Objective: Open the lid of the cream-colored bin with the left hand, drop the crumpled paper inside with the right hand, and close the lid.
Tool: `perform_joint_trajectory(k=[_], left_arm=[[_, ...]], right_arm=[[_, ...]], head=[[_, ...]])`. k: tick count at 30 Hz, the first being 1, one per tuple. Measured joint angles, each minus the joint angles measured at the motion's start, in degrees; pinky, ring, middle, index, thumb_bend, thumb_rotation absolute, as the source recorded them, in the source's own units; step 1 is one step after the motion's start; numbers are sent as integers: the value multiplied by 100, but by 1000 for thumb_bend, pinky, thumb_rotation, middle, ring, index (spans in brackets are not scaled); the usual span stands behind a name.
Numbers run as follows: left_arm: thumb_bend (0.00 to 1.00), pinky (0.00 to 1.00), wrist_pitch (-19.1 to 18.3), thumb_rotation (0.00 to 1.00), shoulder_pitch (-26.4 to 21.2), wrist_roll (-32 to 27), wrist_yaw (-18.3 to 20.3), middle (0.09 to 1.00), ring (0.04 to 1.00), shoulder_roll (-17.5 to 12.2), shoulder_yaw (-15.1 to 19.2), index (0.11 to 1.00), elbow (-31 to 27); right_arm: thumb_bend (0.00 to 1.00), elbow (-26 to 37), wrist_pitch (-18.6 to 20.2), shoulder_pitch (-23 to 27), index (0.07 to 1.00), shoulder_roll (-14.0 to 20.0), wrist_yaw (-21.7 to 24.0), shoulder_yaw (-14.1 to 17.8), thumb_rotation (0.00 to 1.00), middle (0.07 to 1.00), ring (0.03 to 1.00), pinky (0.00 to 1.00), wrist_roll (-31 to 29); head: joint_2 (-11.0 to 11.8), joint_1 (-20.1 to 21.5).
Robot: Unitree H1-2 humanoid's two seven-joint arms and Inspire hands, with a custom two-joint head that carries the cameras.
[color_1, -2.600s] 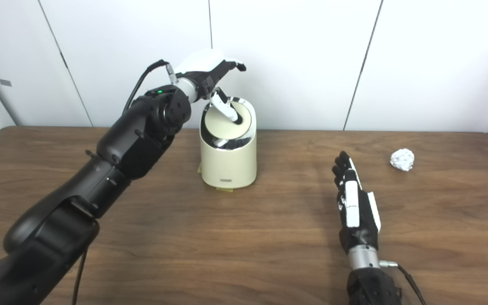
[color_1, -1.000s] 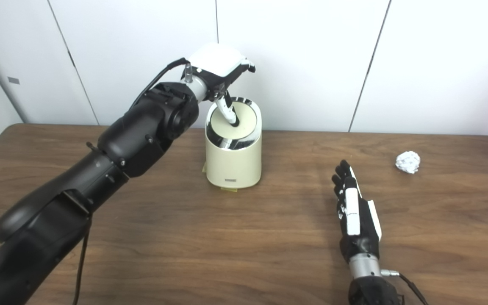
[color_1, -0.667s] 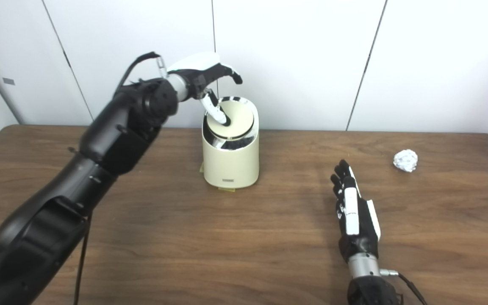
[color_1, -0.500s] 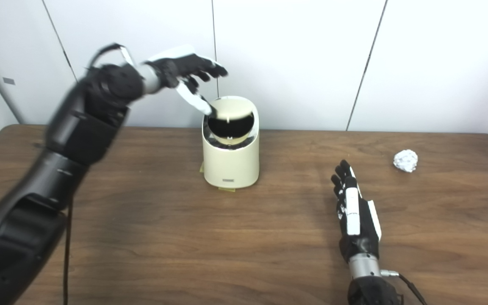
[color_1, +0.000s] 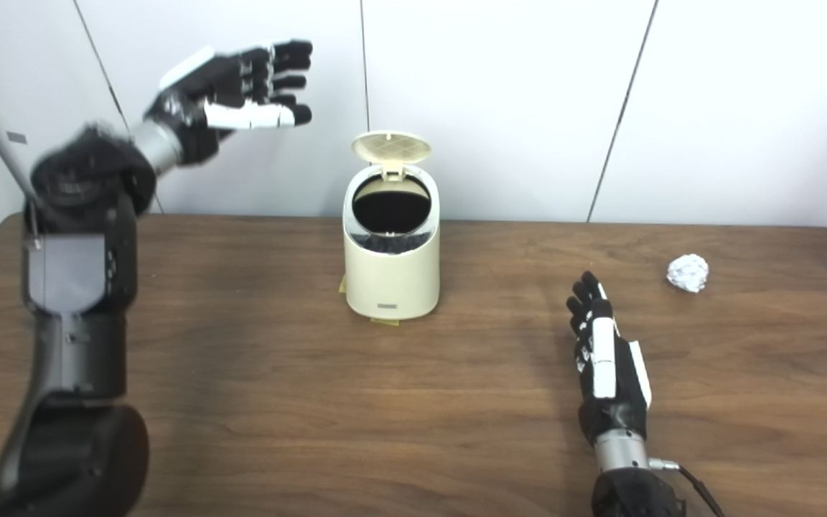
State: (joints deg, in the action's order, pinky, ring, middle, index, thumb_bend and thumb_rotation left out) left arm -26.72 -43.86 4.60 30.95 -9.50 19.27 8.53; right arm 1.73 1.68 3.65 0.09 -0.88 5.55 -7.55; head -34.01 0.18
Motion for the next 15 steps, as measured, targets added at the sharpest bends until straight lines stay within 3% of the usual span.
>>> perform_joint_trajectory(k=[6, 9, 11, 13, 15], left_arm=[[548, 949, 0, 178, 965, -714, -885, 944, 940, 113, 13, 923, -915], [524, 958, 0, 379, 1458, -1050, -1354, 953, 954, 173, -34, 941, -1344], [542, 972, 0, 574, 1801, -1128, -1592, 971, 973, 240, -135, 973, -1588], [564, 988, 10, 686, 2175, -1123, -1737, 990, 988, 330, -297, 992, -1831], [581, 991, 54, 748, 2585, -1068, -1872, 998, 994, 402, -478, 999, -2058]], right_arm=[[593, 29, 30, -15, 930, 13, -39, -48, 896, 946, 944, 1000, 82], [583, 159, 98, -68, 926, 18, -41, -64, 710, 939, 924, 953, 93], [609, 291, 152, -67, 915, 58, -54, -126, 582, 917, 885, 851, 249], [671, 446, 240, -51, 908, 118, -60, -129, 465, 910, 869, 784, 331], [730, 552, 319, 26, 902, 221, -45, -95, 415, 903, 864, 751, 307]], head=[[-35, 18], [-61, 44], [-70, 79], [-105, 114], [-123, 132]])
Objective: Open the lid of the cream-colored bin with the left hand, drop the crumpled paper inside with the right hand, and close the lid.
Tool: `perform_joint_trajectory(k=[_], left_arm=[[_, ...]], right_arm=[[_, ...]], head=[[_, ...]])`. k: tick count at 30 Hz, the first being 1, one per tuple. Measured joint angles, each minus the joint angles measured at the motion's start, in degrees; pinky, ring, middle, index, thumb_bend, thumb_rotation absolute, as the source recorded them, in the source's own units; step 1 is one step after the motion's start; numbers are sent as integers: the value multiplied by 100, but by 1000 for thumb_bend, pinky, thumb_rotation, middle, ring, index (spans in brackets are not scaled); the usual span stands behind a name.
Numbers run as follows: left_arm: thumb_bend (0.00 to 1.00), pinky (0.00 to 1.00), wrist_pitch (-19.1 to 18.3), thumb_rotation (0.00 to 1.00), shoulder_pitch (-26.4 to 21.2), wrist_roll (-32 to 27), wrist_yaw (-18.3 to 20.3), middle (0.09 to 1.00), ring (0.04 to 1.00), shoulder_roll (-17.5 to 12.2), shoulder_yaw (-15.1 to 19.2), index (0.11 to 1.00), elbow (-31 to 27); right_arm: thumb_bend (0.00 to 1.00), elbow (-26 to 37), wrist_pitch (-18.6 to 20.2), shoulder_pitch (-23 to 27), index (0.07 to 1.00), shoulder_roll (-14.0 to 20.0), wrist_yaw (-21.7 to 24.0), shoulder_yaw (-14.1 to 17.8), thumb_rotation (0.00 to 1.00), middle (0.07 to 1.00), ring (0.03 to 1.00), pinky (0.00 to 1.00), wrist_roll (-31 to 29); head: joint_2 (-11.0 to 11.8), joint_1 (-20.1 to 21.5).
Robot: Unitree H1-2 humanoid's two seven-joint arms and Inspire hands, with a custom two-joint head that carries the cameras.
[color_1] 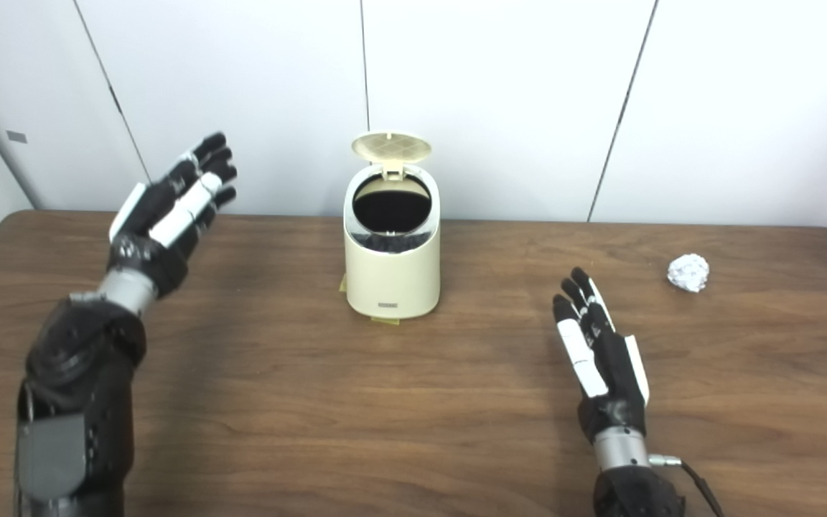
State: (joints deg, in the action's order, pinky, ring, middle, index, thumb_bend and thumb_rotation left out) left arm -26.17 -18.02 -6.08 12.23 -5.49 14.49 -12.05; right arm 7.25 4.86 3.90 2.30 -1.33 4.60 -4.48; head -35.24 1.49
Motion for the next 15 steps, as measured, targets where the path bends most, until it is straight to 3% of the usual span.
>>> perform_joint_trajectory(k=[2, 6, 8, 15], left_arm=[[585, 990, 78, 825, 354, 61, -121, 1000, 999, 71, -186, 1000, -84], [584, 998, 80, 885, 823, 133, -345, 1000, 1000, 187, -328, 1000, -139], [576, 1000, 114, 906, 902, 124, -392, 1000, 1000, 188, -332, 1000, -141], [585, 1000, 412, 861, 1099, -89, -475, 1000, 1000, 185, -372, 1000, -140]], right_arm=[[719, 57, 35, 103, 890, 159, -5, 52, 378, 892, 864, 770, 65], [702, 32, 43, 427, 873, 628, -78, 44, 270, 875, 854, 789, 696], [754, 3, 85, 602, 880, 835, -110, 35, 254, 875, 852, 799, 1028], [826, -91, 193, 1085, 836, 1892, -96, -129, 119, 862, 832, 765, 2435]], head=[[-26, 35], [-61, 123], [-79, 123], [-123, 351]])
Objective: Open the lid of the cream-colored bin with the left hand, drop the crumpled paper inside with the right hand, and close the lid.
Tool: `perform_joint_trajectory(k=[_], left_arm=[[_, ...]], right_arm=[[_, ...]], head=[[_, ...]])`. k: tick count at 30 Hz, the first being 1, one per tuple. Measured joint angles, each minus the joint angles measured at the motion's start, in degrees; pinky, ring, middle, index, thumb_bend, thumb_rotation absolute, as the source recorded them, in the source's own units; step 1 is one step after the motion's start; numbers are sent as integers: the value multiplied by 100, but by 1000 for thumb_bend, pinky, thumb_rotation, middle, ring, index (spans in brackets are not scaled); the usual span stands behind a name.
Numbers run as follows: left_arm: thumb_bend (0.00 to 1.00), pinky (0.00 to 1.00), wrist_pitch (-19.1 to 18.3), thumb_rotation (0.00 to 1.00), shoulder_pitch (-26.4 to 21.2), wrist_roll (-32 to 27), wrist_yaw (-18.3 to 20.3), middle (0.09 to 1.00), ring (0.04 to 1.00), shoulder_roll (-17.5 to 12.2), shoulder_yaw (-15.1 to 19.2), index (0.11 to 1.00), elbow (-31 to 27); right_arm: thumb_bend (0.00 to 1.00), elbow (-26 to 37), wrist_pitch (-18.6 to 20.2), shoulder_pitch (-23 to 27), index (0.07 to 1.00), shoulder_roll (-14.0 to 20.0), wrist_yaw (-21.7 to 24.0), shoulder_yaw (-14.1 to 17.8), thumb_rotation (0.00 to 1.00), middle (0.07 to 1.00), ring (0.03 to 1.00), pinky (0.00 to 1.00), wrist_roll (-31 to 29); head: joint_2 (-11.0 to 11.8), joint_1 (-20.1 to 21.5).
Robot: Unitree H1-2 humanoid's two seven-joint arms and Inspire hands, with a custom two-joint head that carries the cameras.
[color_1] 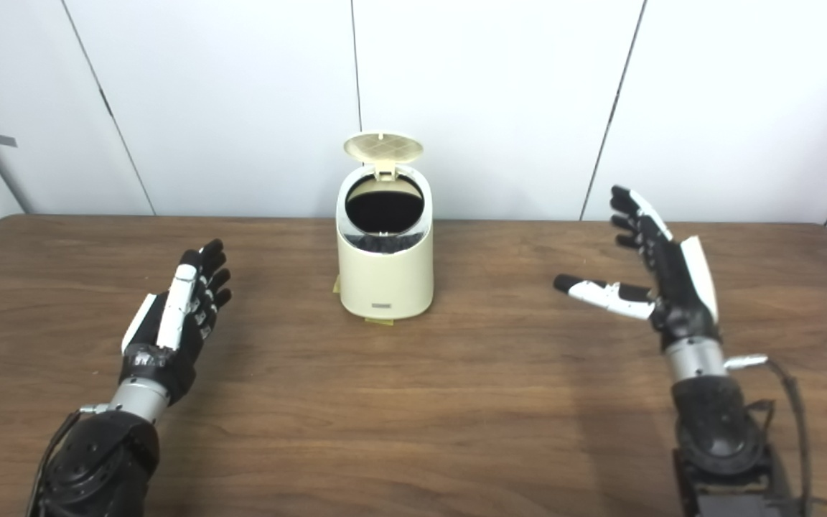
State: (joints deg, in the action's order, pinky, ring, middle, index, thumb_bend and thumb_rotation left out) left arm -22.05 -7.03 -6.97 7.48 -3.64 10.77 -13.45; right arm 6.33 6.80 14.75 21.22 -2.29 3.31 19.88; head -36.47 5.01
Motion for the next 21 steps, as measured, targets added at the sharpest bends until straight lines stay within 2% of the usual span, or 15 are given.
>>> perform_joint_trajectory(k=[2, 4, 8, 9, 11, 17, 21], left_arm=[[571, 1000, 106, 849, 113, 0, -11, 1000, 1000, -2, -43, 1000, 16], [598, 1000, 151, 831, 174, -7, -25, 1000, 1000, -3, -51, 1000, 79], [616, 1000, 169, 835, 224, -31, -70, 1000, 1000, -8, -47, 1000, 104], [618, 1000, 192, 825, 223, -64, -69, 1000, 1000, -16, -39, 1000, 104], [619, 1000, 296, 806, 223, -159, -66, 1000, 1000, -35, -27, 1000, 106], [592, 1000, 326, 747, 240, -346, -33, 1000, 1000, -191, -5, 1000, 105], [581, 1000, 317, 729, 273, -383, -14, 1000, 1000, -318, -5, 1000, 95]], right_arm=[[853, 9, 6, 16, 840, 362, 31, -78, 160, 853, 835, 779, 540], [901, 60, 114, 22, 813, 710, 165, -218, 179, 834, 832, 744, 1054], [941, 276, 820, 156, 795, 1212, 832, -376, 143, 805, 805, 684, 1796], [943, 336, 1003, 212, 795, 1285, 1025, -409, 144, 805, 807, 698, 1929], [948, 423, 1320, 351, 778, 1388, 1326, -459, 117, 807, 809, 711, 2131], [916, 459, 1694, 617, 764, 1571, 1885, -538, 77, 800, 778, 596, 2361], [926, 267, 1847, 863, 766, 1574, 2080, -598, 89, 805, 770, 579, 2444]], head=[[-18, 36], [-53, 167], [-79, 457], [-79, 457], [-53, 728], [-9, 1195], [0, 1441]])
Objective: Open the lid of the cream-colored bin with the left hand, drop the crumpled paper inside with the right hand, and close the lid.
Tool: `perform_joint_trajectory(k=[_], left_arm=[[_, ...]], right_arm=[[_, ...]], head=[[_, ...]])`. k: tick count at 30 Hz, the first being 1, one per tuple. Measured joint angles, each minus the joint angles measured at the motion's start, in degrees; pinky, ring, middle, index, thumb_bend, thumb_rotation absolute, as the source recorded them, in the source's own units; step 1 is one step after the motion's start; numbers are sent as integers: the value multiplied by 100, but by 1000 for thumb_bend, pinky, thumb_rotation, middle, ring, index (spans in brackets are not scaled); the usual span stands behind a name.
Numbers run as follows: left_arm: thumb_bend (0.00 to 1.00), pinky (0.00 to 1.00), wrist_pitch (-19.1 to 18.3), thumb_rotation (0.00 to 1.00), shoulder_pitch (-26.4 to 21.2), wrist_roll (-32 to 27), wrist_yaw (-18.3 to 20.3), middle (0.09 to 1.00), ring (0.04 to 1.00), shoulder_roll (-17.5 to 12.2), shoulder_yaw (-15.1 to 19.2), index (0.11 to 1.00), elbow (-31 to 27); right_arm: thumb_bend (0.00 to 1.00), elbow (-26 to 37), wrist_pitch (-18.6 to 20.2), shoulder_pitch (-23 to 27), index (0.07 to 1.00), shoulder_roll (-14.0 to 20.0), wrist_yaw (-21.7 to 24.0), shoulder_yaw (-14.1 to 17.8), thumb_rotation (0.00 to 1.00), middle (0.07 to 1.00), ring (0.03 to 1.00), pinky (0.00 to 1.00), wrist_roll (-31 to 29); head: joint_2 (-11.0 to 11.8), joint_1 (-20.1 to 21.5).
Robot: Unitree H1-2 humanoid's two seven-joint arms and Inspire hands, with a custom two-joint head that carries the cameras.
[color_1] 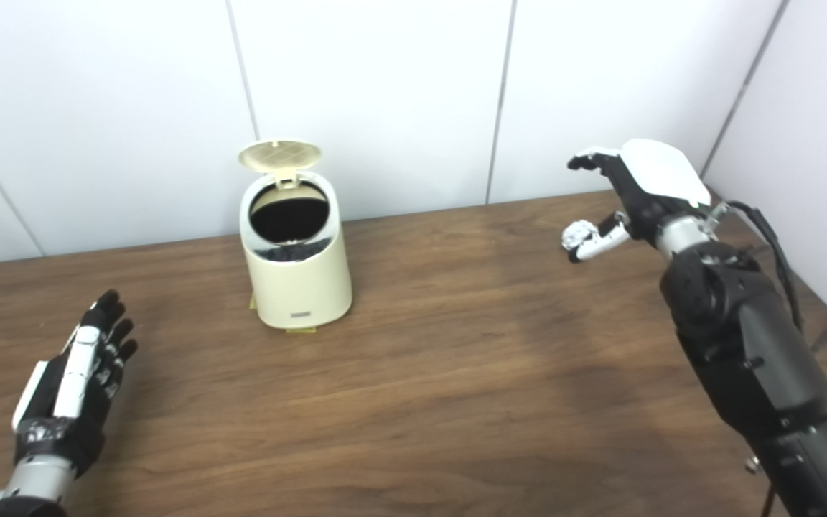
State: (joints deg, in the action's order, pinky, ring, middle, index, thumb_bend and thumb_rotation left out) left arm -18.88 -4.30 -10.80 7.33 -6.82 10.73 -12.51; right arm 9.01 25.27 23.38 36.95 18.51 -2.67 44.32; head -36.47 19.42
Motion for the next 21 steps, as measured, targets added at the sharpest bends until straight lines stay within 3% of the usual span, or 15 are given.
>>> perform_joint_trajectory(k=[6, 11, 21], left_arm=[[535, 1000, -221, 737, 135, -144, 29, 1000, 1000, -172, -22, 1000, -253], [516, 1000, -434, 740, 221, -248, 26, 1000, 1000, -313, -17, 1000, -519], [525, 951, -722, 681, 275, -308, 8, 998, 986, -531, 6, 1000, -811]], right_arm=[[881, -625, 136, 382, 785, -99, 282, -57, 56, 819, 763, 577, 154], [879, -1332, 143, 747, 779, -284, 320, -173, 38, 838, 814, 706, 251], [875, -2707, 62, 1304, 736, -405, -209, -610, 46, 829, 737, 607, 237]], head=[[26, 422], [70, 624], [141, 879]])
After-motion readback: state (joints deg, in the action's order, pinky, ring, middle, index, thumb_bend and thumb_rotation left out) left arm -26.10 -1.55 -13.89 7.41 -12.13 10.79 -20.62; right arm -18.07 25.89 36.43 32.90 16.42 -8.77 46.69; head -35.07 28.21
